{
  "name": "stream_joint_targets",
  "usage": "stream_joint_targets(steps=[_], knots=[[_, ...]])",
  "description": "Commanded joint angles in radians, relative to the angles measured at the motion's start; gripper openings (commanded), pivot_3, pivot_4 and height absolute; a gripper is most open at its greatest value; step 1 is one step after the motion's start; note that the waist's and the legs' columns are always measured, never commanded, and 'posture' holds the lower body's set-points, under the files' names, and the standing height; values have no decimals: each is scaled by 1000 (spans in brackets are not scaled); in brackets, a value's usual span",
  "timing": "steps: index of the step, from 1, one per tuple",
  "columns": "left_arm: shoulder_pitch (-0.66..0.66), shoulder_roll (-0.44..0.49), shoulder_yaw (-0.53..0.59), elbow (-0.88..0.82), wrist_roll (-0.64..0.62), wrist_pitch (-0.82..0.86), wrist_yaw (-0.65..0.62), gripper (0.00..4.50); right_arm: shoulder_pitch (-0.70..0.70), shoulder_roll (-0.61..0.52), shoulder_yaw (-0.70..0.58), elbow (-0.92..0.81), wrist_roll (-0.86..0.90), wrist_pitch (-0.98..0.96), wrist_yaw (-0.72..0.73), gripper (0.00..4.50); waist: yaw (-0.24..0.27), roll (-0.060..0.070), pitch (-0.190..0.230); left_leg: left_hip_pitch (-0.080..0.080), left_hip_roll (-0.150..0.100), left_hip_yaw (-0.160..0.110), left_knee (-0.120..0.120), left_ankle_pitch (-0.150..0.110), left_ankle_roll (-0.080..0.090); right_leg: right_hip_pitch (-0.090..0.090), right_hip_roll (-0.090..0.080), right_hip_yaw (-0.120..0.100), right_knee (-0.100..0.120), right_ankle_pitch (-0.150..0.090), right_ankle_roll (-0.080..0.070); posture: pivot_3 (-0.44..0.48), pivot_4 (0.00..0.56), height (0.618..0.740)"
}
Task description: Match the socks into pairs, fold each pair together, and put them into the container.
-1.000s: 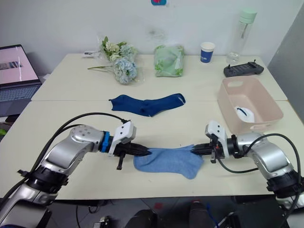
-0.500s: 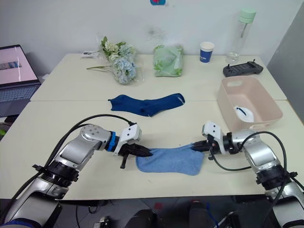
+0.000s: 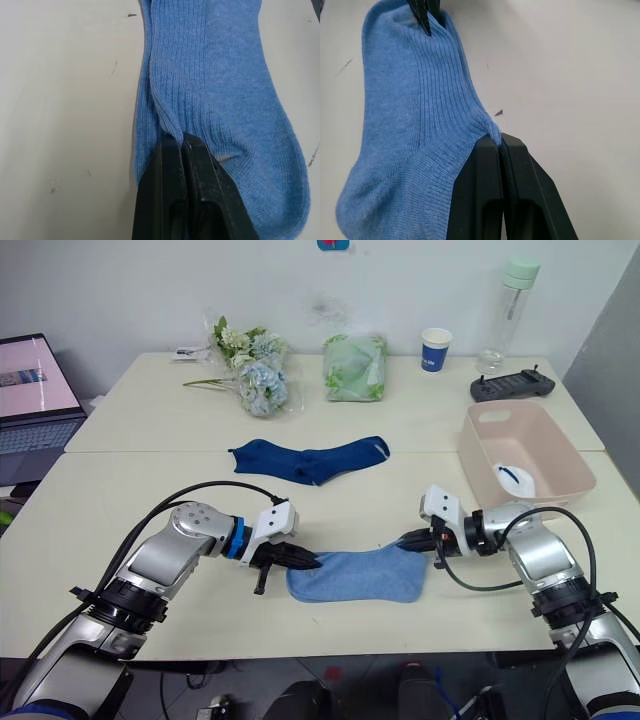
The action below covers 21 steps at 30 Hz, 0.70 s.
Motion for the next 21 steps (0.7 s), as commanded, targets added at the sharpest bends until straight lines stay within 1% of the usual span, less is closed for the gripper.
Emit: stream_joint_targets(steps=[1, 5, 6, 8, 10, 14, 15, 16, 18, 19, 21], knots=[[3, 1, 24, -13, 3, -10, 4, 0, -12, 7, -16, -14, -8, -20, 7, 80, 0, 0, 0, 0, 0, 0, 0, 0, 0, 0, 0, 0, 0, 0, 0, 0, 150, 740], [3, -1, 34, -16, -5, -7, 6, 0, -17, 21, -29, -12, 1, -6, -2, 80, -1, 0, 0, 0, 0, 0, 0, 0, 0, 0, 0, 0, 0, 0, 0, 0, 150, 740], [3, -2, 40, -17, -9, -5, 8, 430, -19, 27, -36, -12, 6, 0, -8, 505, 0, 0, 0, 0, 0, 0, 0, 0, 0, 0, 0, 0, 0, 0, 0, 0, 150, 740], [5, 5, 56, -32, -25, 17, 7, 912, -20, 27, -63, -20, 16, 4, -24, 1019, 0, 0, 0, 0, 0, 0, 0, 0, 0, 0, 0, 0, 0, 0, 0, 0, 150, 740], [6, 10, 72, -48, -35, 37, 10, 1560, -19, 23, -88, -30, 24, 6, -36, 1727, 0, 0, 0, 0, 0, 0, 0, 0, 0, 0, 0, 0, 0, 0, 0, 0, 150, 740], [12, 27, 118, -91, -60, 89, 30, 2743, -1, 25, -171, -133, 120, 114, -62, 3105, 0, 0, 0, 0, 1, -1, 0, 0, 0, 0, 0, 0, 0, 0, 0, 0, 150, 740], [18, 36, 133, -106, -67, 99, 34, 3081, 10, 20, -181, -173, 135, 131, -67, 3149, -1, 0, 0, 0, 1, -1, 0, 0, 0, 0, 0, 0, 0, 0, 0, 0, 150, 740], [28, 51, 148, -130, -76, 111, 33, 3325, 22, 16, -191, -216, 147, 149, -76, 3149, -2, 0, 0, 0, 1, -1, 0, 0, 0, 0, 0, 0, 0, 0, 0, 0, 150, 740], [46, 73, 181, -177, -97, 122, 41, 3325, 42, 16, -207, -291, 170, 182, -100, 3149, -2, 0, 0, 0, 1, -1, 0, 0, 0, -1, 0, 0, 0, 0, 0, 0, 150, 740], [54, 68, 201, -200, -109, 120, 59, 3325, 53, 20, -213, -322, 176, 190, -115, 3149, -1, 0, 0, 0, 1, -1, 0, 0, 0, -1, 0, 0, 0, 0, 0, 0, 150, 740], [56, 6, 248, -227, -125, 90, 147, 3325, 81, 38, -208, -367, 159, 163, -154, 3149, 2, 0, 0, 0, 2, -2, 0, 0, 0, 0, -1, 0, 0, 0, 0, 0, 150, 740]])
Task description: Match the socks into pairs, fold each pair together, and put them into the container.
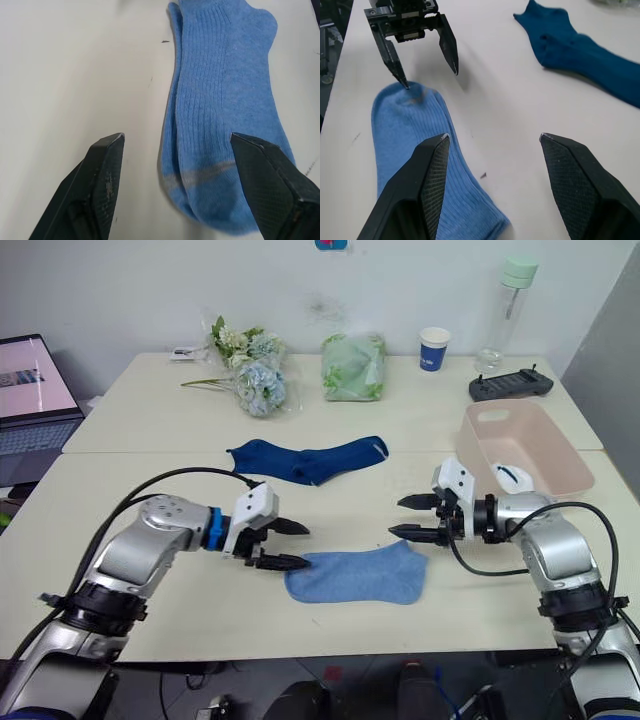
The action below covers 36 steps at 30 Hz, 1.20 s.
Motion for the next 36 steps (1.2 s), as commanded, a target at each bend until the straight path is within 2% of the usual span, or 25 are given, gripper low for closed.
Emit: stream_joint_targets(steps=[1, 4, 5, 7, 11, 13, 18, 23, 29, 32, 36], knots=[[-7, -102, 90, -78, -49, -20, 145, 3325, 34, 26, -12, -92, -18, -46, -74, 3149, 5, 0, 0, 0, 0, 0, 0, 0, 0, 0, -1, 0, 0, 0, 0, 0, 150, 740], [45, -196, 79, -174, -87, 4, 205, 2711, 89, 80, 4, -120, -26, -69, -128, 2515, 10, -1, -1, 0, 0, -1, 1, 0, 0, 2, -2, 0, -1, 0, 0, 0, 150, 740], [77, -201, 45, -194, -56, -42, 202, 2431, 115, 84, 28, -133, -51, -101, -131, 2239, 8, -1, -1, 0, 0, 0, 1, 0, 0, 1, -2, 0, -1, 0, 0, 0, 150, 740], [147, -201, -22, -195, 20, -135, 210, 1771, 177, 99, 79, -127, -124, -183, -165, 1504, 4, -1, -1, 0, -1, 1, 0, 0, 0, 1, -2, 1, -2, 0, 0, 0, 150, 740], [221, -212, -63, -150, 83, -208, 261, 454, 236, 122, 107, -46, -214, -308, -224, 20, 0, 0, -1, 2, -1, 3, 0, 0, 0, 0, -1, 2, 1, 0, 0, 0, 150, 740], [262, -211, -75, -120, 116, -231, 293, 25, 259, 118, 107, -14, -244, -353, -241, 0, 1, 0, -1, 3, -2, 4, 0, 0, 0, 1, 0, 3, 1, 1, -1, 0, 150, 740], [313, -178, -60, -56, 161, -294, 313, 25, 302, 87, 77, 61, -264, -437, -237, 0, 2, 0, -2, 6, -1, 4, -1, 0, 0, 3, 1, 3, -1, 1, -1, 0, 150, 740], [335, -150, 17, -50, 107, -286, 323, 25, 303, 43, 6, 125, -228, -495, -214, 0, 2, 1, -2, 10, -1, 6, -2, 0, 0, 7, 1, 5, 0, 1, -1, 0, 150, 740], [361, -152, 77, -161, 16, -252, 303, 25, 308, 64, -46, -10, -81, -430, -168, 0, -1, 1, -2, 14, 1, 10, -4, -2, 3, 6, 2, 7, 0, 1, -1, 0, 150, 740], [391, -133, 97, -244, -30, -242, 274, 25, 330, 63, -16, -146, -28, -347, -157, 0, 1, 1, -2, 13, 4, 9, -4, -1, 1, 6, 1, 8, 0, 1, -1, 0, 150, 740], [444, -71, 68, -290, -24, -225, 234, 25, 338, 77, 38, -184, -47, -306, -166, 0, 1, 1, -2, 13, 3, 9, -4, -1, 2, 7, 1, 8, -1, 1, -1, 0, 150, 740]])
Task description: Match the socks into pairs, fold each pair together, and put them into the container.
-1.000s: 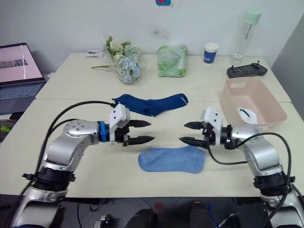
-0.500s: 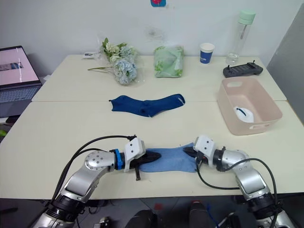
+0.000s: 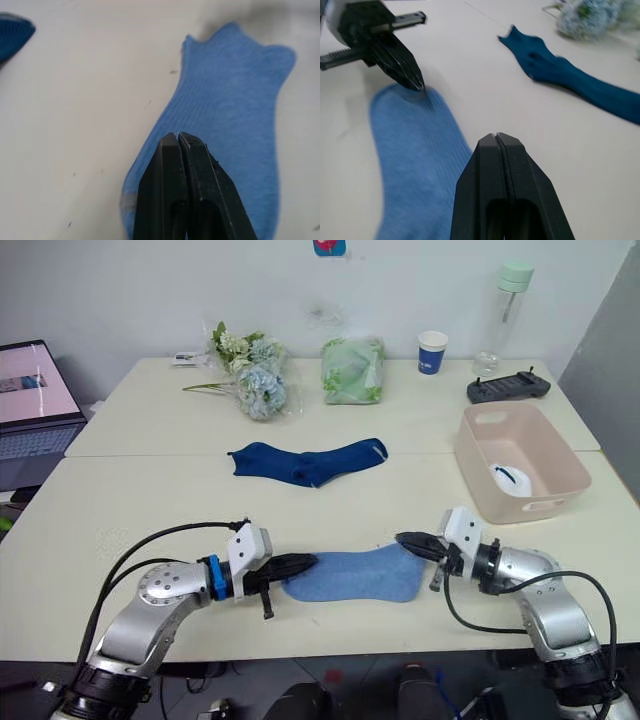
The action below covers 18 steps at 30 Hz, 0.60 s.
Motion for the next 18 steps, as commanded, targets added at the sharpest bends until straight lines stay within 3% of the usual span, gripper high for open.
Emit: stream_joint_targets(steps=[1, 9, 18], knots=[[35, 49, -17, -30, 23, -6, -27, 25, 16, 4, 47, -29, -14, 17, 1, 0, 0, 0, 0, 0, -1, 0, 0, -1, 2, 0, 0, 0, 0, 0, 0, 0, 150, 740], [39, 75, -85, 99, 178, -100, 15, 25, 87, -61, 116, 137, -198, -147, 7, 0, 5, 0, 0, 0, -4, 1, 0, -1, 2, 0, 0, 0, -1, 0, 0, 0, 150, 740], [74, 72, -10, 64, 73, -78, -6, 25, 114, -109, -1, 142, -113, -156, 27, 0, 2, 1, -1, 5, -3, 1, 0, -2, 4, 5, 1, 0, -1, 0, 0, 0, 150, 740]])
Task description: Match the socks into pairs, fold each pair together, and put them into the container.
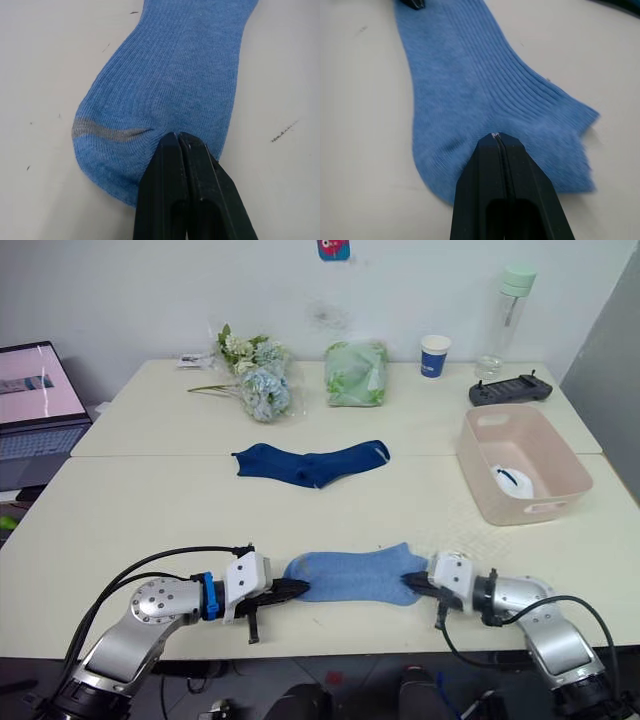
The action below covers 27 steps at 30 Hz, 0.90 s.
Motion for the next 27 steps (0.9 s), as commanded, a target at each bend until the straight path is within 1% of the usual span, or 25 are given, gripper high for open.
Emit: stream_joint_targets(steps=[1, 4, 5, 6, 8, 9, 12, 14, 15, 16, 17, 18, 20, 21, 23, 24, 25, 27], knots=[[10, 7, 44, -19, -52, 33, -5, 25, 5, -8, -53, -28, 70, 17, 29, 0, -1, 0, 0, 0, 0, 0, 0, 0, 0, 0, 0, 0, 0, 0, 0, 0, 150, 740], [-25, -8, 149, -86, -202, 160, 29, 25, -7, -17, -135, -121, 213, 147, 30, 0, -1, 0, 1, -1, 2, -1, 0, 0, 0, -1, 0, 0, 0, 0, 0, 0, 150, 740], [-30, -3, 182, -100, -227, 187, 41, 25, -9, -19, -173, -142, 260, 206, 9, 0, -1, 0, 1, -1, 3, -1, 0, 0, 0, -1, 0, 0, 0, 0, 0, 0, 150, 740], [-29, 5, 206, -98, -212, 178, 60, 25, -12, -16, -213, -151, 295, 252, -21, 0, 0, 0, 1, -2, 4, -2, 0, 0, 0, -1, 0, 0, 0, 0, 0, 0, 150, 740], [-8, 24, 245, -78, -156, 110, 82, 0, -5, -25, -285, -154, 361, 332, -46, 388, 0, 0, 1, -1, 4, -2, 0, 0, 0, -1, 0, 0, 0, 0, 0, 0, 150, 740], [7, 26, 273, -66, -153, 101, 95, 0, 4, -35, -312, -145, 362, 337, -45, 539, 1, 0, 1, -2, 3, -2, 0, 0, 0, -1, 0, 0, 0, 0, 0, 0, 150, 740], [76, 36, 365, -18, -164, 73, 107, 598, 35, -68, -377, -78, 331, 310, -39, 1522, 1, 0, 1, -2, 2, -1, -1, -1, 1, -1, 0, 0, -1, 0, 0, 0, 150, 740], [112, 32, 408, 0, -174, 63, 112, 1199, 45, -78, -398, -27, 310, 284, -37, 2228, 0, 0, 1, -2, 1, 0, -1, -1, 1, -1, 0, 0, -1, 0, 0, 0, 150, 740], [126, 28, 423, 4, -177, 60, 118, 1562, 48, -78, -405, -5, 300, 272, -36, 2678, 1, 0, 1, -2, 1, 0, -1, -1, 2, -1, 0, 0, -1, 0, 0, 0, 150, 740], [142, 23, 435, 7, -181, 58, 122, 1869, 49, -76, -408, 12, 292, 263, -36, 2964, 1, 0, 1, -2, 1, 0, -1, -1, 2, -1, 0, 0, -1, 0, 0, 0, 150, 740], [161, 16, 442, 10, -179, 50, 125, 2199, 54, -75, -402, 13, 281, 257, -36, 3399, 0, 0, 1, -1, 1, 0, -1, -1, 2, -1, 0, 0, -1, 0, 0, 0, 150, 740], [173, 12, 445, 11, -177, 44, 126, 2498, 57, -74, -397, 13, 274, 253, -35, 3730, 0, 0, 1, -1, 1, 0, 0, -1, 2, -1, -1, 0, -1, 0, 0, 0, 150, 740], [186, 5, 430, 1, -160, 28, 130, 3096, 46, -47, -349, -60, 288, 309, -66, 4391, 0, 0, 1, -1, 2, 0, 0, -1, 2, -1, -1, 0, -1, 0, 0, 0, 150, 740], [187, 5, 421, -1, -148, 21, 134, 3373, 41, -35, -332, -88, 298, 333, -75, 4500, 0, 0, 1, -1, 2, 0, 0, -1, 2, -1, -1, 0, -1, 0, 0, 0, 150, 740], [176, 4, 400, 11, -103, -24, 149, 3963, 27, -18, -281, -150, 336, 421, -84, 4500, -1, 0, 1, -1, 3, 0, -1, -1, 2, -1, -1, 0, -1, 0, 0, 0, 150, 740], [173, 3, 394, 16, -95, -36, 150, 4320, 17, -13, -256, -161, 328, 459, -105, 4500, -1, 0, 1, -1, 4, 0, -1, -1, 2, -1, -1, 0, 0, 0, 0, 0, 150, 740], [170, 2, 390, 19, -90, -44, 150, 4464, 9, -9, -240, -168, 319, 486, -122, 4500, 0, 0, 1, -1, 4, 0, -1, -1, 2, -1, -1, 0, 0, 0, 0, 0, 150, 740], [171, 3, 378, 9, -85, -50, 145, 4464, -17, -3, -201, -179, 319, 598, -171, 4500, 1, 0, 1, -2, 3, 0, 0, -1, 2, -1, -1, 0, -1, 0, 0, 0, 150, 740]])
